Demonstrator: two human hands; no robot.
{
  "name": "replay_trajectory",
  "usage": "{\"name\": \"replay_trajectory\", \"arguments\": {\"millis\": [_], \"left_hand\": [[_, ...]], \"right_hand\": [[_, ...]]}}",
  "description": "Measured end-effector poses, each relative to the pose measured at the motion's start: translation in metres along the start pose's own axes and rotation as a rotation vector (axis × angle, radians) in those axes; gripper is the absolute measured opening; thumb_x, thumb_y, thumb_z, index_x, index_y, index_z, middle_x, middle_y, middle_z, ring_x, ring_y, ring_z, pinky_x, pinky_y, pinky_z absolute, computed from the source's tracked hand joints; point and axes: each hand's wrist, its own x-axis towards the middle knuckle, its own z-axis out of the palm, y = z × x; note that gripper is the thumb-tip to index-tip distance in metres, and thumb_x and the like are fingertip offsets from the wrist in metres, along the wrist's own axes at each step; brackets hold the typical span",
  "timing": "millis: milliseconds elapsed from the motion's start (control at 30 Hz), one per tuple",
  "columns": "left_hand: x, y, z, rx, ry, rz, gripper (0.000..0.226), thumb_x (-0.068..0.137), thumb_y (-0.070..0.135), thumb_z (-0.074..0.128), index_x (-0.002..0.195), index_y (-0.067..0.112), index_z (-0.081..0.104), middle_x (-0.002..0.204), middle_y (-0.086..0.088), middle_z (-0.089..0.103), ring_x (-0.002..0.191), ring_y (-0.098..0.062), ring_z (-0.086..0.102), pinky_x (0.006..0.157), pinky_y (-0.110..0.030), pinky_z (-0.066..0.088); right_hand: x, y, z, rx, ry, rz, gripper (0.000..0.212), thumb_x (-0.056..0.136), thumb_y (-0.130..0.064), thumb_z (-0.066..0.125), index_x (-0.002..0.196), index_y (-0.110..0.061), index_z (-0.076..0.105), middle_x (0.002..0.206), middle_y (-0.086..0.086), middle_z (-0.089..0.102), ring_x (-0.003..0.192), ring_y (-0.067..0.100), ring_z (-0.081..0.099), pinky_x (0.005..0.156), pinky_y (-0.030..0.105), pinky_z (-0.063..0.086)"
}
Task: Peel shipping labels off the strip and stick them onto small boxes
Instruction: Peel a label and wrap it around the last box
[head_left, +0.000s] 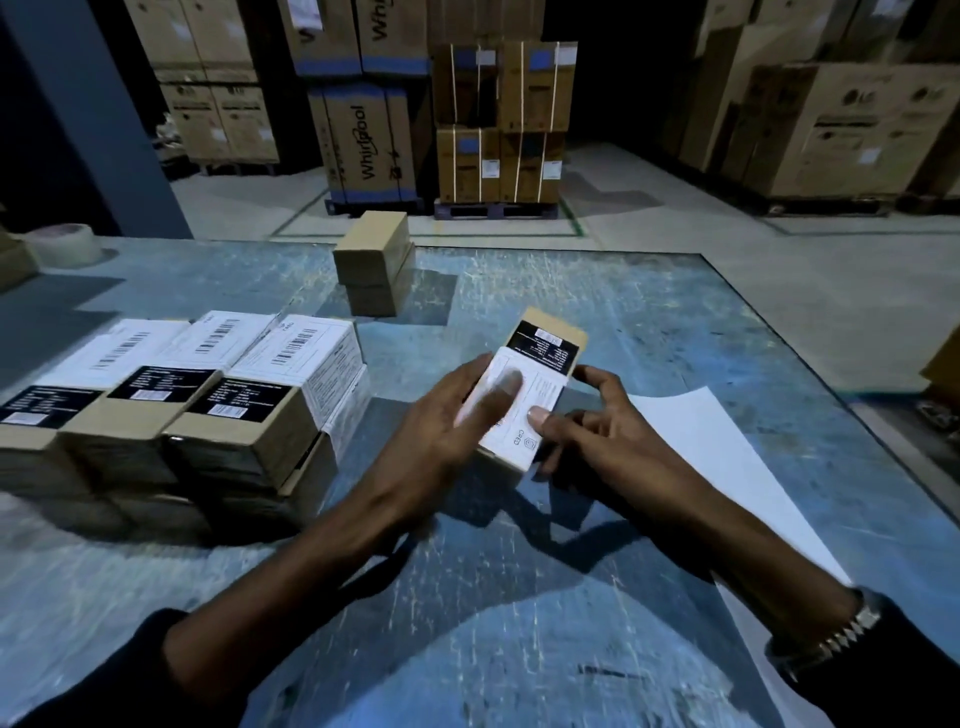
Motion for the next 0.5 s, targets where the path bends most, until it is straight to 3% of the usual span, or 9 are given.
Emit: {"name": "replay_trajectory", "arguments": {"millis": [33, 67, 133, 200, 267, 333, 367, 500], "left_hand": [[-0.004, 0.006, 0.0, 0.03, -0.077, 0.004, 0.03, 0.094, 0.058, 0.069, 0.119, 0.071, 0.058, 0.123, 0.032, 0.07, 0.114, 0.006, 0.067, 0.094, -0.019, 0.053], [-0.007, 0.008, 0.001, 0.082, -0.138, 0.021, 0.051, 0.089, 0.049, 0.08, 0.117, 0.078, 0.05, 0.122, 0.042, 0.065, 0.116, 0.014, 0.063, 0.092, -0.011, 0.049], [-0.015, 0.004, -0.001, 0.26, -0.165, 0.038, 0.082, 0.077, 0.033, 0.094, 0.122, 0.073, 0.038, 0.116, 0.062, 0.051, 0.115, 0.031, 0.05, 0.089, 0.002, 0.04], [-0.025, 0.003, -0.005, 0.363, -0.09, 0.057, 0.088, 0.072, 0.03, 0.098, 0.126, 0.064, 0.037, 0.113, 0.067, 0.045, 0.113, 0.037, 0.046, 0.087, 0.006, 0.037], [-0.039, -0.002, -0.008, 0.448, -0.015, 0.097, 0.086, 0.071, 0.035, 0.1, 0.134, 0.056, 0.047, 0.122, 0.054, 0.057, 0.119, 0.025, 0.054, 0.091, -0.004, 0.047], [-0.05, -0.008, -0.011, 0.574, 0.063, 0.115, 0.09, 0.07, 0.05, 0.096, 0.147, 0.047, 0.049, 0.136, 0.033, 0.061, 0.126, 0.008, 0.058, 0.099, -0.029, 0.056], [-0.055, -0.012, -0.012, 0.637, 0.109, 0.124, 0.092, 0.07, 0.057, 0.093, 0.149, 0.045, 0.047, 0.139, 0.028, 0.057, 0.126, 0.006, 0.058, 0.099, -0.034, 0.056], [-0.079, -0.02, -0.012, 0.798, 0.228, 0.133, 0.088, 0.072, 0.076, 0.082, 0.145, 0.038, 0.052, 0.126, 0.019, 0.048, 0.108, -0.003, 0.059, 0.08, -0.031, 0.058]], "right_hand": [[0.001, 0.001, -0.002, -0.034, 0.014, -0.006, 0.061, 0.1, -0.044, 0.072, 0.148, -0.042, 0.035, 0.092, 0.01, 0.081, 0.077, 0.025, 0.074, 0.069, 0.041, 0.054], [0.0, 0.0, -0.004, -0.064, 0.023, -0.011, 0.055, 0.099, -0.051, 0.07, 0.145, -0.044, 0.04, 0.091, 0.009, 0.081, 0.071, 0.021, 0.071, 0.064, 0.038, 0.049], [-0.003, 0.0, -0.009, -0.119, 0.007, -0.015, 0.046, 0.097, -0.063, 0.065, 0.136, -0.049, 0.048, 0.092, 0.007, 0.082, 0.068, 0.018, 0.068, 0.06, 0.035, 0.042], [-0.004, -0.002, -0.011, -0.145, -0.055, -0.029, 0.038, 0.096, -0.066, 0.064, 0.129, -0.05, 0.055, 0.091, 0.007, 0.082, 0.07, 0.018, 0.068, 0.059, 0.035, 0.042], [-0.004, -0.001, -0.01, -0.186, -0.081, -0.074, 0.026, 0.099, -0.058, 0.067, 0.121, -0.043, 0.065, 0.089, 0.005, 0.081, 0.071, 0.018, 0.07, 0.064, 0.039, 0.051], [-0.001, 0.004, -0.011, -0.426, -0.025, -0.194, 0.019, 0.1, -0.051, 0.07, 0.113, -0.038, 0.073, 0.089, -0.005, 0.08, 0.077, 0.011, 0.074, 0.076, 0.04, 0.06], [0.001, 0.008, -0.011, -0.548, 0.009, -0.256, 0.018, 0.099, -0.05, 0.072, 0.11, -0.036, 0.074, 0.092, -0.011, 0.079, 0.082, 0.006, 0.073, 0.078, 0.038, 0.062], [0.001, 0.015, -0.009, -0.642, 0.029, -0.373, 0.021, 0.095, -0.044, 0.079, 0.112, -0.034, 0.072, 0.108, -0.021, 0.07, 0.095, 0.0, 0.067, 0.073, 0.018, 0.05]]}}
